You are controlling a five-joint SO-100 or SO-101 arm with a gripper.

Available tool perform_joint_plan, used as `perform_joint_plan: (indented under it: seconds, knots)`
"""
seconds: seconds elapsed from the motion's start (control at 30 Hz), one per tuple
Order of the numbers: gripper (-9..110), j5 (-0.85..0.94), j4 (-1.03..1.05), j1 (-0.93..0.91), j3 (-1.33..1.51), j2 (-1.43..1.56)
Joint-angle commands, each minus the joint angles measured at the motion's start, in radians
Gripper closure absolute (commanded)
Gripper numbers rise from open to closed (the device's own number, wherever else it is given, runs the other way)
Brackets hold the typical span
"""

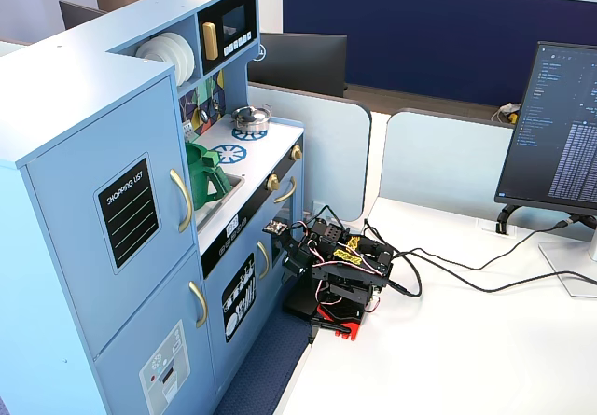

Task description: Close the left cabinet door

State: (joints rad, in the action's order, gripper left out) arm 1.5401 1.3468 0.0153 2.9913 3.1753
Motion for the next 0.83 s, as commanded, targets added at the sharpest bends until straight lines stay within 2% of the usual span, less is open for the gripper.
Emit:
perform_joint_plan:
  seconds: [0.0,0.8]
  knots:
    - [101,-0.006,0.186,0.009,0.005,0.002]
    - [100,-0.031,0.186,-0.025,0.005,0.003]
